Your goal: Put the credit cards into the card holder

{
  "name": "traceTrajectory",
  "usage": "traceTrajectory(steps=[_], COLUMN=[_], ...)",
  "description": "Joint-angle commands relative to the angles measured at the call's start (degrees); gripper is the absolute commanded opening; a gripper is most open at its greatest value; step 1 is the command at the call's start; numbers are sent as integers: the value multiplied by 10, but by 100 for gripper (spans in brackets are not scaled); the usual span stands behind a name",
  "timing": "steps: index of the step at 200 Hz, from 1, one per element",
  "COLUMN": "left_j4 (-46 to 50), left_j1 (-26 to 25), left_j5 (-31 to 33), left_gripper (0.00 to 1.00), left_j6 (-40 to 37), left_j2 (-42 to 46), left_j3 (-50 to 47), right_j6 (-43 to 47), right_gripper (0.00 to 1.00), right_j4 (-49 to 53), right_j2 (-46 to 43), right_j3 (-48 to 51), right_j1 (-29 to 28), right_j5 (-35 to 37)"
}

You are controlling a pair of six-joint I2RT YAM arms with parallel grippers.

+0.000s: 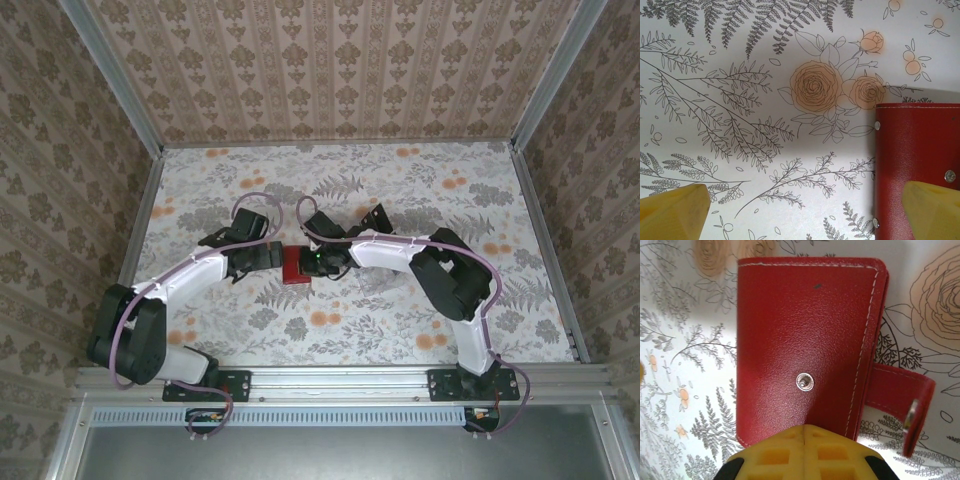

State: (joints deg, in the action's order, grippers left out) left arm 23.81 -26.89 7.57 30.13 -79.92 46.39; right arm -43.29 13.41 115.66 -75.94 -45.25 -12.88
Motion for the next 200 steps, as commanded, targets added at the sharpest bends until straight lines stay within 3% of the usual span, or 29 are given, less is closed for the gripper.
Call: traceTrajectory(steps=[1, 95, 200], left_j4=[-3, -42, -80], left_j1=[5, 5, 31], left_j5=[3, -34, -70], left_gripper=[100, 100, 100], left_j6=[-5, -4, -19], left_j2=[-12, -36, -115], left_j3=[10, -1, 65], right_j6=[5, 3, 2], right_gripper=[0, 0, 0], right_j4=[0, -11, -15], right_j2=[10, 3, 10], right_j3=[-9, 13, 15], right_j1=[5, 16, 17], right_j5=[-13, -22, -27])
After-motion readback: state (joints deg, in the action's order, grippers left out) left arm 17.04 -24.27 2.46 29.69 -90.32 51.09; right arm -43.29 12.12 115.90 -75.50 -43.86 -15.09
